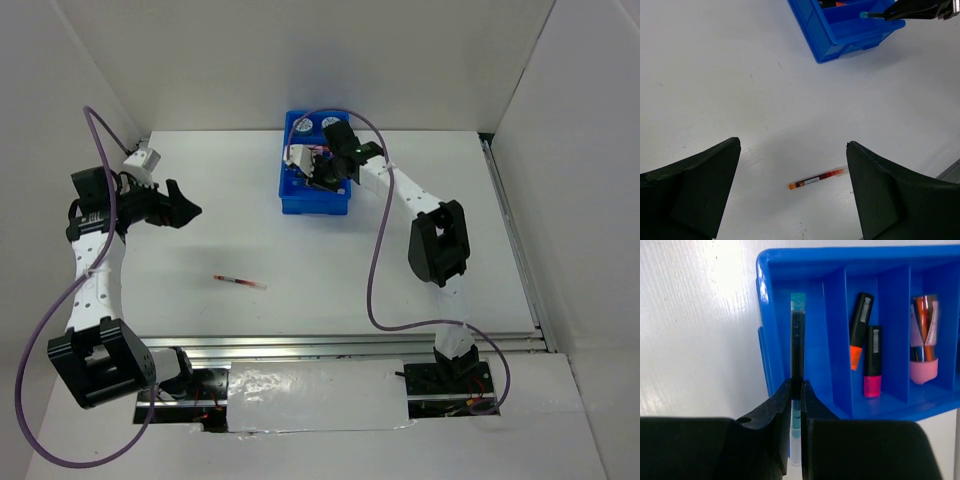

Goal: Sort the stationery into containers
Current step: Place the stationery into the container

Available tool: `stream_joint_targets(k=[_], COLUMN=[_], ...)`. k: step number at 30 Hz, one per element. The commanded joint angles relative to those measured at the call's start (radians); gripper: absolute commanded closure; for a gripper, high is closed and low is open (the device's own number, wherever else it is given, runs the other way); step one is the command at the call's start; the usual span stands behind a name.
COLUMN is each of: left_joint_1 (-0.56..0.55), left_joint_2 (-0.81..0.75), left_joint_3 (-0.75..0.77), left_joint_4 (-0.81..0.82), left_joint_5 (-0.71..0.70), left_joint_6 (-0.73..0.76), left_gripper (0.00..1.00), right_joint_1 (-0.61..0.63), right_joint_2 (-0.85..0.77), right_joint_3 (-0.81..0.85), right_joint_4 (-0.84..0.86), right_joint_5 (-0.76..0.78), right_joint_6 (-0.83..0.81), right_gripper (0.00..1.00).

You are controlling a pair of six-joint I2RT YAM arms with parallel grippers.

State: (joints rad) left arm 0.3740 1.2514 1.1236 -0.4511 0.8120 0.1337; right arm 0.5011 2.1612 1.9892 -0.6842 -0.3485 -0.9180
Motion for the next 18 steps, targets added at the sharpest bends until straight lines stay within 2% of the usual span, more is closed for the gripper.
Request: stream_joint_targets(k=[1,5,11,18], left_joint_1=[0.000,0.000,0.003,0.008], left_joint_2=[-0.020,-0.020,-0.029,-0.040], left_joint_3=[-0.028,-0.042,-0.051,-0.073], left_joint_4=[0.023,0.029,0.014,0.017], left_joint_5=[0.001,0.004,0.003,0.010], left_joint_6=[0.027,0.021,0.037,0.026], left_gripper=[0.01,0.01,0.01,0.01], right_joint_1=[0.011,0.017,-0.006,0.014], right_joint_2=[-0.003,0.021,0.114,0.121], right_joint_3=[0.056,0.049,0.143,0.105], right_joint_4=[0.064,0.092,0.069,0.086], right_joint_5=[-0.027,-0.017,-0.015,-0.006], right_joint_6=[-0.064,-0.073,-0.082,-0.087], right_gripper=[1.00,1.00,0.96,0.92])
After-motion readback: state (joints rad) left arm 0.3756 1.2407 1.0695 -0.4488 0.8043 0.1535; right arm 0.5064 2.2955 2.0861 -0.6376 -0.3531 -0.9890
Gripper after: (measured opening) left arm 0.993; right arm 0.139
